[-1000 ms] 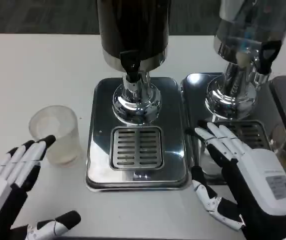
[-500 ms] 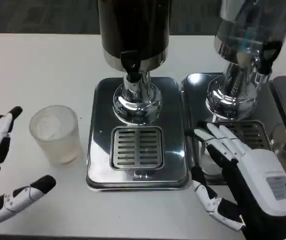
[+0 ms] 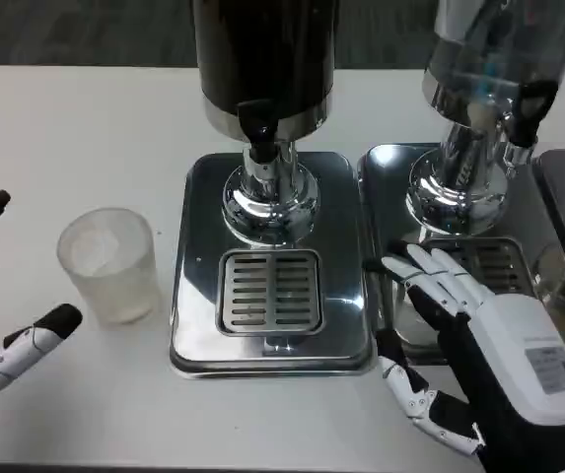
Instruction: Grasp the cup under the faucet to collect the drink, then remove the cup.
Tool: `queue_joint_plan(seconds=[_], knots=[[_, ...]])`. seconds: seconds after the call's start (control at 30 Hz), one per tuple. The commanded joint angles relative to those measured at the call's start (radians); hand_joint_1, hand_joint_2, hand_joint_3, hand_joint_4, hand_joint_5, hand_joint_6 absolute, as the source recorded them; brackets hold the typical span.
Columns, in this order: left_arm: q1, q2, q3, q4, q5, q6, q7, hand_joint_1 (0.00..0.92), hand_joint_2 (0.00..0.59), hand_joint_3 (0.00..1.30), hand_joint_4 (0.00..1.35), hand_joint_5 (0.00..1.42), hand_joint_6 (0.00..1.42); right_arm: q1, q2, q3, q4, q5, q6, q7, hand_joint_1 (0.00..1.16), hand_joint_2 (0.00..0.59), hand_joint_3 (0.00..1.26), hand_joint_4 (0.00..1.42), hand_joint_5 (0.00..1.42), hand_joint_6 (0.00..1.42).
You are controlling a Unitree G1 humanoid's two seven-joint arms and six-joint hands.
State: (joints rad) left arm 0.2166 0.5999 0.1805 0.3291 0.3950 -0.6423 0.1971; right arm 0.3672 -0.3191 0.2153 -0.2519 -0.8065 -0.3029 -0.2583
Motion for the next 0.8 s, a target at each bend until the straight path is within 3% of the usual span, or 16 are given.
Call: queue_joint_plan(seconds=[0.03,0.3,0.57,0.8], knots=[[-0.047,0.01,-0.009,0.065,-0.016,-0.011,-0.017,0.0,0.056,0.0,0.0,0.0,0.01,-0.007,0.004,0.002,0.003,0.009,0.0,-0.002,0.5,0.52,0.23,0.11,0.1,0.26],[-0.122,0.015,-0.025,0.166,-0.006,-0.026,-0.016,0.0,0.054,0.0,0.0,0.0,0.01,-0.005,0.0,-0.004,0.008,0.015,-0.007,-0.012,0.5,0.52,0.24,0.12,0.1,0.26],[-0.156,0.002,-0.055,0.177,-0.007,-0.01,-0.015,0.0,0.05,0.0,0.0,0.0,0.02,-0.006,-0.028,-0.029,0.025,0.048,-0.034,-0.007,0.5,0.52,0.24,0.12,0.1,0.27],[-0.224,0.011,-0.084,0.271,-0.052,-0.033,-0.084,0.0,0.044,0.0,0.0,0.0,0.02,-0.004,-0.031,-0.034,0.026,0.058,-0.035,-0.011,0.5,0.52,0.24,0.12,0.11,0.28]])
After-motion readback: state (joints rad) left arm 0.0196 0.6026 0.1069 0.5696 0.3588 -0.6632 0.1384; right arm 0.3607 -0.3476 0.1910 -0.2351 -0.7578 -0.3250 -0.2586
